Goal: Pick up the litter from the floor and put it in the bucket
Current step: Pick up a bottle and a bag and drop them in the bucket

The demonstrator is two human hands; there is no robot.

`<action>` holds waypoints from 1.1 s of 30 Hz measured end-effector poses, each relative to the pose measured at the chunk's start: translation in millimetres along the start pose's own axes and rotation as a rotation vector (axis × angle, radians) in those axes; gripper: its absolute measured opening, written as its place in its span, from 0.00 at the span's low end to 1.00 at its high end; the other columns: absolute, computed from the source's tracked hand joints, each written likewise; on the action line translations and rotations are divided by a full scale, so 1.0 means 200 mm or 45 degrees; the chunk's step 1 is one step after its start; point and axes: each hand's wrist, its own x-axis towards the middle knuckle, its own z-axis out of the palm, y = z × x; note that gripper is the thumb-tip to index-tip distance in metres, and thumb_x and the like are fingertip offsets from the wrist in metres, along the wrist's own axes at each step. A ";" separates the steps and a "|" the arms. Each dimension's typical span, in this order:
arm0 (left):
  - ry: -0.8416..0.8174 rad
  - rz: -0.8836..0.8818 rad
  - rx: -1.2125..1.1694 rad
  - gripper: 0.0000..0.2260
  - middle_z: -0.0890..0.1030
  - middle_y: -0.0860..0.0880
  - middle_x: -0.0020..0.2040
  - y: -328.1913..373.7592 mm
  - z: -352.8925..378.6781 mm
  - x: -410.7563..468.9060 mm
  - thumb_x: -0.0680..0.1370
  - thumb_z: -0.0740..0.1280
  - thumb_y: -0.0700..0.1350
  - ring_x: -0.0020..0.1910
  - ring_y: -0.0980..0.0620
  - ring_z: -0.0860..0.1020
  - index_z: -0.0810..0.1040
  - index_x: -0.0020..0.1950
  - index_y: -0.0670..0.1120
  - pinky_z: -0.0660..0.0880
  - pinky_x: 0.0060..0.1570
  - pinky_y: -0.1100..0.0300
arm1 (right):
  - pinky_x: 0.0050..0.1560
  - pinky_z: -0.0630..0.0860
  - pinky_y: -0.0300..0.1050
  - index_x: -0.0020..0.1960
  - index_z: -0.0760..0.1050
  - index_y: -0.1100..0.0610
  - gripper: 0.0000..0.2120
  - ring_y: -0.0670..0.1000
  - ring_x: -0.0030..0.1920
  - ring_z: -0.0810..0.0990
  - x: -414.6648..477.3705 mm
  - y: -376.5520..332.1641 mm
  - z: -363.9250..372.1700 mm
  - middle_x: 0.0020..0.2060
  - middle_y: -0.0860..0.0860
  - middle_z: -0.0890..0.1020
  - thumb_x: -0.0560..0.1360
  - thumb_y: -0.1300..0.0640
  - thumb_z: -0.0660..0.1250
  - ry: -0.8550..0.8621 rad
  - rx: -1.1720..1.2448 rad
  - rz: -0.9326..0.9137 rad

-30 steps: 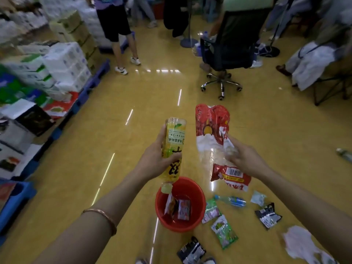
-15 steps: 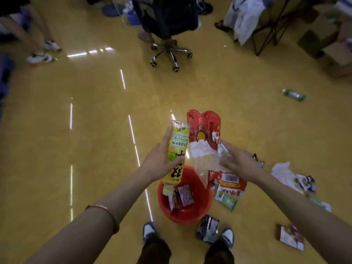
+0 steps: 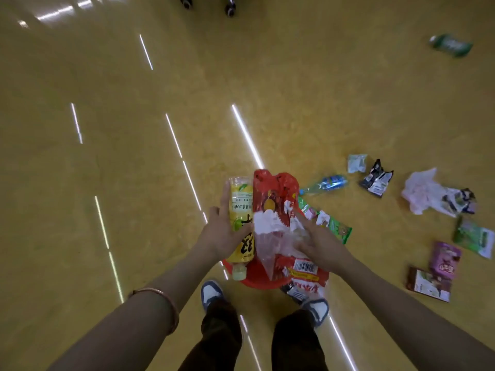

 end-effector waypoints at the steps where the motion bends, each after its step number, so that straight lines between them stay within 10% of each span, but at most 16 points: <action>1: -0.003 -0.043 0.052 0.46 0.66 0.40 0.65 -0.07 0.06 0.04 0.73 0.67 0.59 0.56 0.41 0.75 0.30 0.72 0.62 0.73 0.55 0.50 | 0.32 0.66 0.33 0.77 0.48 0.48 0.34 0.53 0.41 0.79 0.05 0.07 0.08 0.45 0.55 0.81 0.78 0.59 0.63 -0.039 -0.006 0.010; 7: -0.007 -0.074 0.222 0.40 0.60 0.41 0.66 -0.43 0.39 0.26 0.76 0.66 0.55 0.49 0.43 0.76 0.32 0.66 0.71 0.78 0.49 0.50 | 0.44 0.78 0.46 0.75 0.57 0.44 0.34 0.52 0.38 0.80 0.38 0.43 0.50 0.41 0.50 0.80 0.74 0.64 0.63 -0.127 0.091 0.089; 15: -0.114 -0.128 0.339 0.29 0.50 0.43 0.75 -0.75 0.72 0.55 0.81 0.57 0.54 0.57 0.43 0.75 0.41 0.74 0.66 0.74 0.55 0.50 | 0.54 0.73 0.53 0.76 0.54 0.48 0.34 0.64 0.57 0.75 0.84 0.65 0.85 0.62 0.64 0.74 0.75 0.66 0.60 -0.124 -0.125 0.291; 20: -0.095 -0.093 0.619 0.32 0.39 0.46 0.76 -0.90 0.89 0.60 0.80 0.60 0.44 0.74 0.39 0.50 0.45 0.75 0.63 0.67 0.64 0.47 | 0.73 0.54 0.53 0.77 0.43 0.52 0.33 0.59 0.76 0.51 0.92 0.68 1.03 0.77 0.58 0.47 0.79 0.56 0.58 0.062 -0.413 0.264; 27: -0.394 0.029 0.924 0.24 0.48 0.46 0.77 -1.02 0.95 0.59 0.79 0.58 0.47 0.75 0.43 0.48 0.57 0.74 0.59 0.58 0.70 0.48 | 0.72 0.59 0.58 0.77 0.39 0.52 0.35 0.57 0.77 0.44 0.87 0.73 1.19 0.76 0.55 0.38 0.80 0.50 0.57 -0.337 -0.535 0.209; 33: -0.568 -0.062 0.981 0.38 0.40 0.49 0.77 -1.08 0.97 0.73 0.74 0.70 0.42 0.76 0.42 0.48 0.51 0.76 0.57 0.65 0.69 0.46 | 0.64 0.70 0.63 0.77 0.37 0.52 0.41 0.55 0.77 0.47 1.03 0.79 1.23 0.75 0.49 0.31 0.76 0.69 0.60 -0.537 -0.579 0.254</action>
